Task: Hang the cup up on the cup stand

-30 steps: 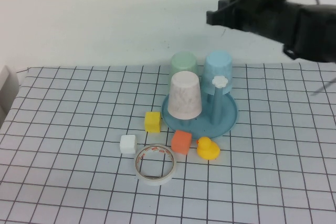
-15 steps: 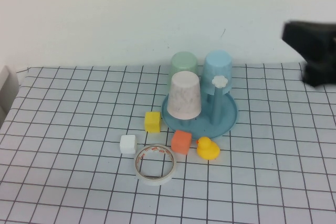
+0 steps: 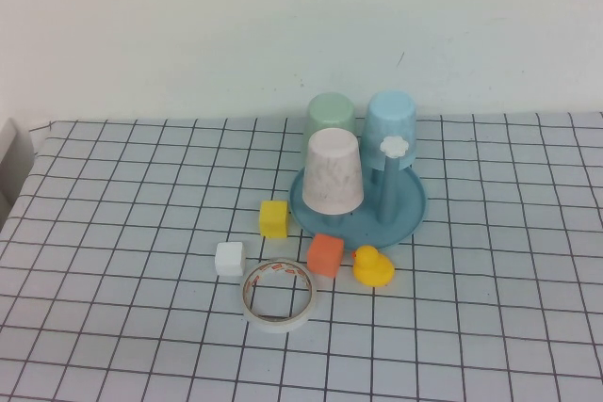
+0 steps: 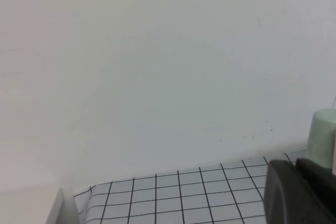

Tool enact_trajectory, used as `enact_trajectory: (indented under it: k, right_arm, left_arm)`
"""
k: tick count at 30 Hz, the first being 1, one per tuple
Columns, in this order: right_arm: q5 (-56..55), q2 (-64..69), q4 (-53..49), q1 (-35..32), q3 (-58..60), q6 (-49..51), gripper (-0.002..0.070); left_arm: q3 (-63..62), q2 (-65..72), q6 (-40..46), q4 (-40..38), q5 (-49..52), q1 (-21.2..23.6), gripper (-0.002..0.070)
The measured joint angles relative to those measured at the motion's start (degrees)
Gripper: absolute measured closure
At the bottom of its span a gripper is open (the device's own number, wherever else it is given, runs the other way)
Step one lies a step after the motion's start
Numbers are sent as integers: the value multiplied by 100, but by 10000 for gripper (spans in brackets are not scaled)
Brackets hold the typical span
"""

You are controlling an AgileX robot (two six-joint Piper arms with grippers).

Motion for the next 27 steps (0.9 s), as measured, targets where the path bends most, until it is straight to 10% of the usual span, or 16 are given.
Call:
enact_trajectory:
  k: [20,23,27]
  right_arm:
    - [-1212,-961,-157,-11,793,-1175,676]
    - [-1277,-1049,-2285,-174,1091,1145,676]
    - [-417,-1239,-7148,-690,1418,6710,676]
  left_arm:
    - [0,0,-12,0,0,0,676]
    - [0,0,-12,0,0,0,676]
    - [0,0,-12,0,0,0,676]
